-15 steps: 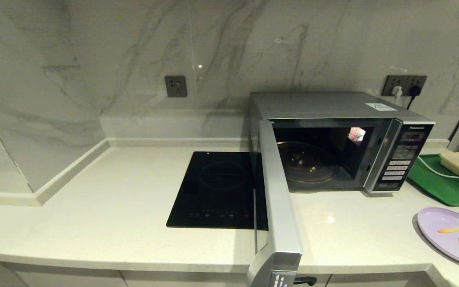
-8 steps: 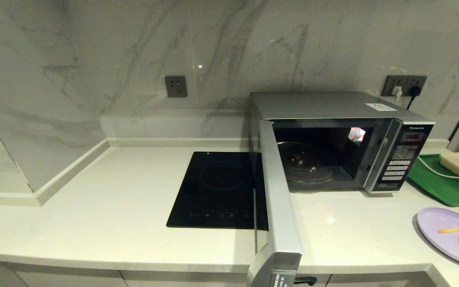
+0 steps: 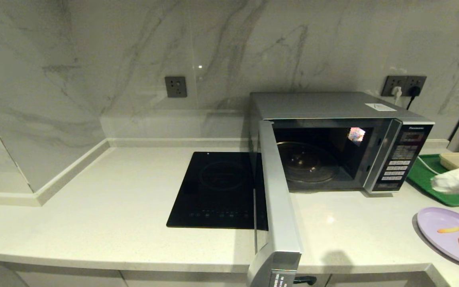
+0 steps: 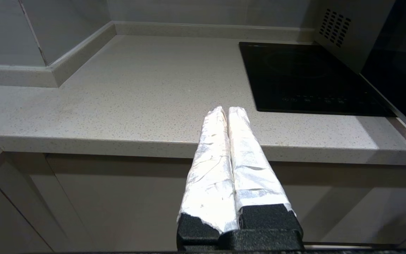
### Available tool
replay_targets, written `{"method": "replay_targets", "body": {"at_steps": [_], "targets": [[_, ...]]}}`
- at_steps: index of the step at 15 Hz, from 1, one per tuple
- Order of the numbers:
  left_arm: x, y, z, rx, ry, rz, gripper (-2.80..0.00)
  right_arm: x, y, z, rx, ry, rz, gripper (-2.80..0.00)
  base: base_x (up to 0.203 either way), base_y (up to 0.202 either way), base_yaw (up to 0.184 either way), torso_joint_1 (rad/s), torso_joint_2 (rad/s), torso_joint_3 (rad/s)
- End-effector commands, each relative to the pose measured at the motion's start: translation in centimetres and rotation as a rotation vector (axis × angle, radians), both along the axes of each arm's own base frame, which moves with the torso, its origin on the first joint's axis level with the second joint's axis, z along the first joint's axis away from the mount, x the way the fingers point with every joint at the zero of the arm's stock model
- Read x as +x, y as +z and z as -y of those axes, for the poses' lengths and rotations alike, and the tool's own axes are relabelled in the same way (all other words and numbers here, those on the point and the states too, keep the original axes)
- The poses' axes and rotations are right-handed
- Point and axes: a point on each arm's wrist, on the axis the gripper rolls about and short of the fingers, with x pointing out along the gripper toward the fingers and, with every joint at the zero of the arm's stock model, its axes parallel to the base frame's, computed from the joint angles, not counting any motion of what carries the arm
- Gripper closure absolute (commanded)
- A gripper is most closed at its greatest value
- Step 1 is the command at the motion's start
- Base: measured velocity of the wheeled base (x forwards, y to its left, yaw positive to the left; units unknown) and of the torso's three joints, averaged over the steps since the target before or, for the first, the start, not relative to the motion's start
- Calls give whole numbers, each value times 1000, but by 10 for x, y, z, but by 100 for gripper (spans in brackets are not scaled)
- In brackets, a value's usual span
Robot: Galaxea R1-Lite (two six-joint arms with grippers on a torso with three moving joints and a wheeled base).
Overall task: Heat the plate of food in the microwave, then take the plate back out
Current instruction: Close the microwave oven
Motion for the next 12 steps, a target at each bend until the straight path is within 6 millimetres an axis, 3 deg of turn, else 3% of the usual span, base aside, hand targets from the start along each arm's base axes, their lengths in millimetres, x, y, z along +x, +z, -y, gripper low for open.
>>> {"method": "replay_targets", "body": {"at_steps": [1,4,6,12], "targets": [[0,0,0,-1,1,2,0,28,-6,-53,-79,107,-28,0,0,0,0,0,0,0],[0,0,0,-1,1,1,0,32,-8,-104,-143,194,19,0,0,0,0,0,0,0],[0,0,0,-1,0,2,0,25,-7,-127,-155,263,30,0,0,0,0,0,0,0],[0,0,0,-1,1,0,0,0,-22,-165,-217,418,-1,0,0,0,0,0,0,0]]}}
